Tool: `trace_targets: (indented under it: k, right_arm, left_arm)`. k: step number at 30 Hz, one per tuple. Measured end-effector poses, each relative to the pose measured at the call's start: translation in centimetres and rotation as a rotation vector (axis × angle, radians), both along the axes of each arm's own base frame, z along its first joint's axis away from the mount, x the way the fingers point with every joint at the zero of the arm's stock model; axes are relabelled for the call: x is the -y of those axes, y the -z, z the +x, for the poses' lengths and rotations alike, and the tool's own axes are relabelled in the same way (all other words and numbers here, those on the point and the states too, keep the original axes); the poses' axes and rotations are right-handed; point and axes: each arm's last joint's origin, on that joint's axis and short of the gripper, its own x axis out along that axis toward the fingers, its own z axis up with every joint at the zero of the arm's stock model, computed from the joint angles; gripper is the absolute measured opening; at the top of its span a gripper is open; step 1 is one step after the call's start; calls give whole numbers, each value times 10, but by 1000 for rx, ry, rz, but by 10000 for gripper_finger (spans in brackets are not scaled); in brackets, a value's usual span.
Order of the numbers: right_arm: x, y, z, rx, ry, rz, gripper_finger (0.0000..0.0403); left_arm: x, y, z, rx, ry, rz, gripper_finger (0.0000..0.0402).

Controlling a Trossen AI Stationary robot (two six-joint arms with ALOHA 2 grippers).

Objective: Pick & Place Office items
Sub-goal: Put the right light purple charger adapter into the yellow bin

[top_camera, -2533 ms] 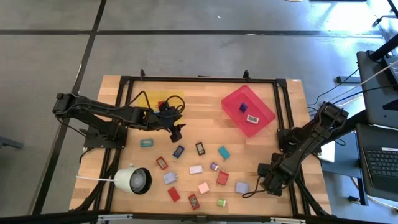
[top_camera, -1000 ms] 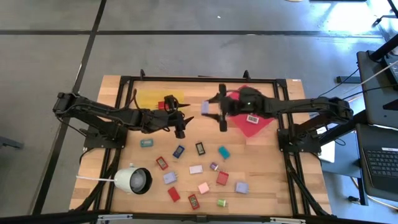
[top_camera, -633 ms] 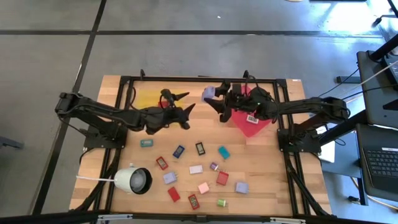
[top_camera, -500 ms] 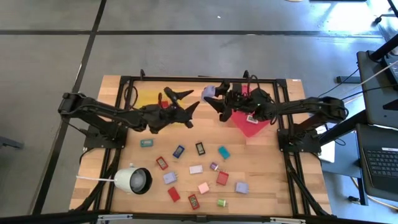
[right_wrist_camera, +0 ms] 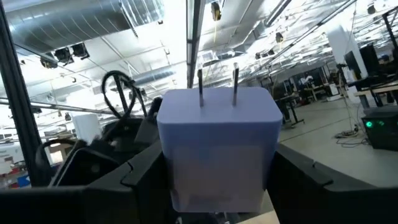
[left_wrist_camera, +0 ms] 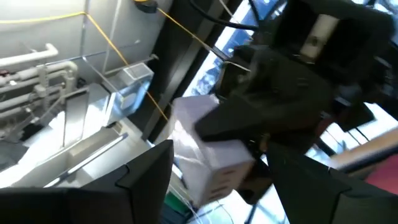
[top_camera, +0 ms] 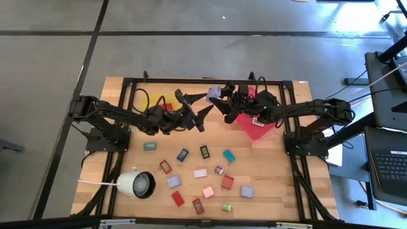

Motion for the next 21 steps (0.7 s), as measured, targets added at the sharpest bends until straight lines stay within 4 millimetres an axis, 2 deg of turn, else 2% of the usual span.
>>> trace_targets:
  k: [6,13,21]
  right_arm:
    - [-1,0,0,0,-21,-9,224]
    - [-1,-2,-1,16,-35,-18,224]
    - [-2,-2,-1,19,-45,-23,224]
  left_arm:
    - [-12,-1,1,34,81,-10,256]
    - [-23,0,1,51,75,-50,255]
    - [-25,0,1,39,55,-37,253]
